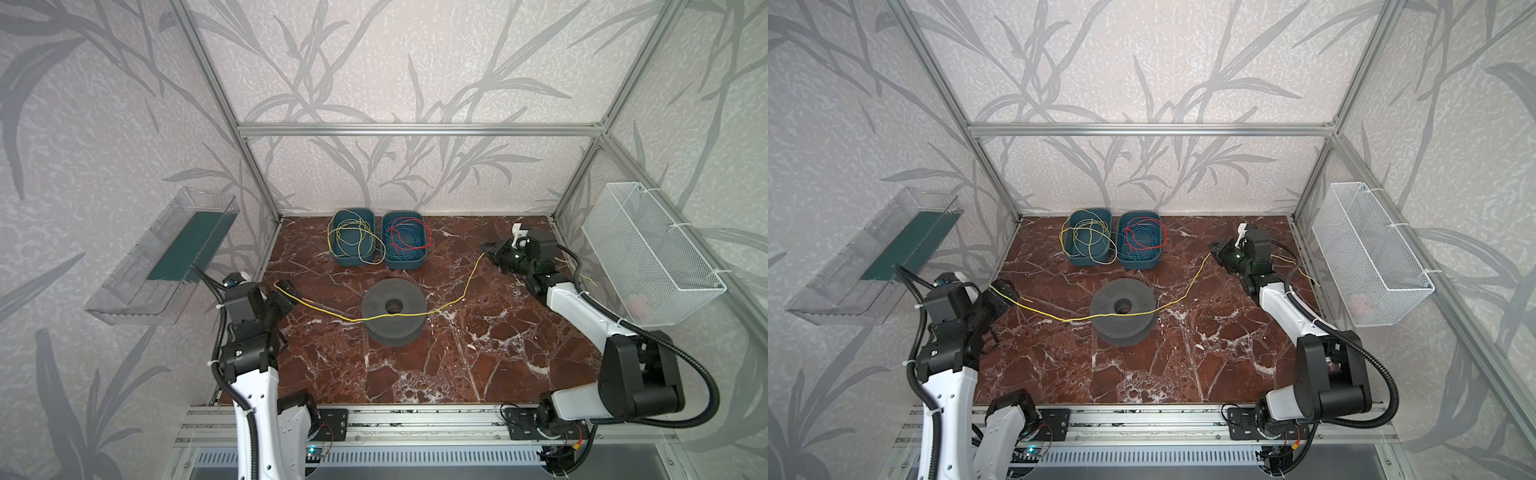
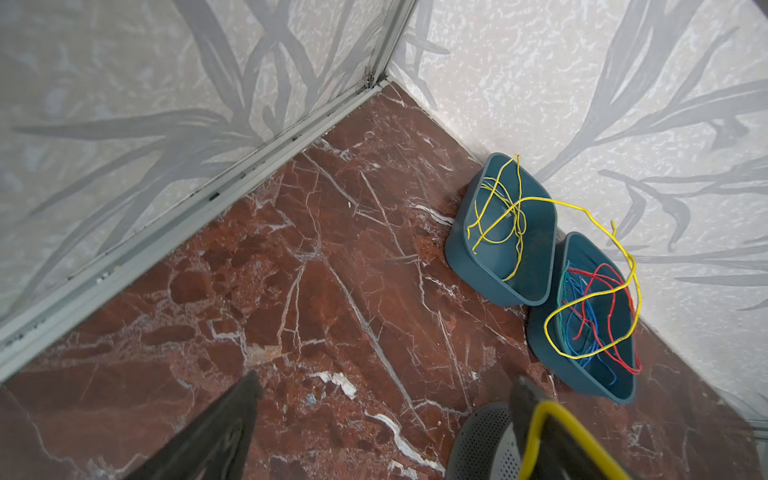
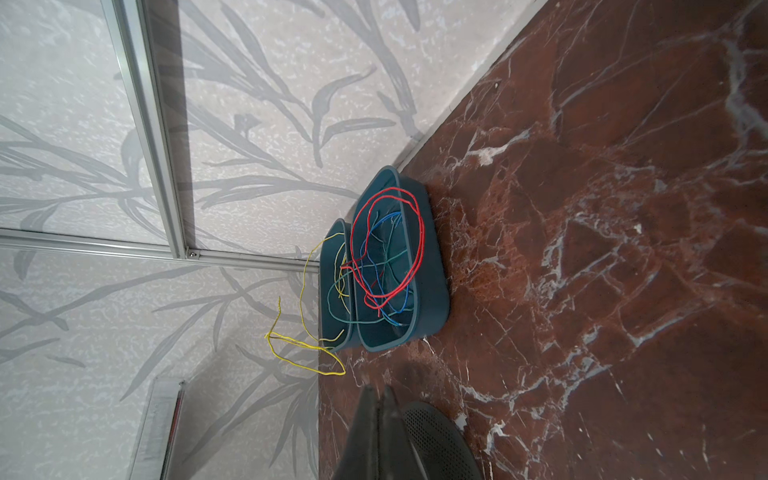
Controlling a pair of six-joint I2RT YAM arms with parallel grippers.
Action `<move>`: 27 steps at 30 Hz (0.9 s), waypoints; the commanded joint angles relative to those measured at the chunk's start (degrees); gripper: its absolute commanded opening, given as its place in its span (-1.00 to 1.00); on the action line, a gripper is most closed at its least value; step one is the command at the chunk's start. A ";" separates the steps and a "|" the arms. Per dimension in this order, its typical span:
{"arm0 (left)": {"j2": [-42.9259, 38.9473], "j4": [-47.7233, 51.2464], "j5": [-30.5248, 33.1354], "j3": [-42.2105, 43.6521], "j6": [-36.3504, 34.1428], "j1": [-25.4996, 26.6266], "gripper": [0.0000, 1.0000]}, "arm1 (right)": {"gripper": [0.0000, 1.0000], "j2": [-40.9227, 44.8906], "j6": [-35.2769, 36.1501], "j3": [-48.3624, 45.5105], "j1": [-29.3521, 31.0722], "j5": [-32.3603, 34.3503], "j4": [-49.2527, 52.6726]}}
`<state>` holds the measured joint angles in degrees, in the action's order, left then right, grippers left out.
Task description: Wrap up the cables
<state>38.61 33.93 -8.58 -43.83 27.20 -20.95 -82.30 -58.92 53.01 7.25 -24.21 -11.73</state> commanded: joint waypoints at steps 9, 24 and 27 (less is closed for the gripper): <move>8.74 3.12 -6.52 3.05 -6.94 8.59 0.95 | -1.00 -4.33 -5.12 13.14 5.93 5.71 -1.45; 20.11 12.96 11.21 -10.59 -26.35 36.02 0.77 | -1.00 -9.02 -1.25 24.84 4.31 16.98 2.76; 19.72 13.92 19.20 -11.58 -31.60 41.56 0.81 | -1.00 -10.14 0.59 27.93 2.89 18.48 4.32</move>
<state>58.98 44.23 3.73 -53.43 3.11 17.06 -91.74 -60.36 77.95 11.27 -8.71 -8.82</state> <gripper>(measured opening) 0.900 0.049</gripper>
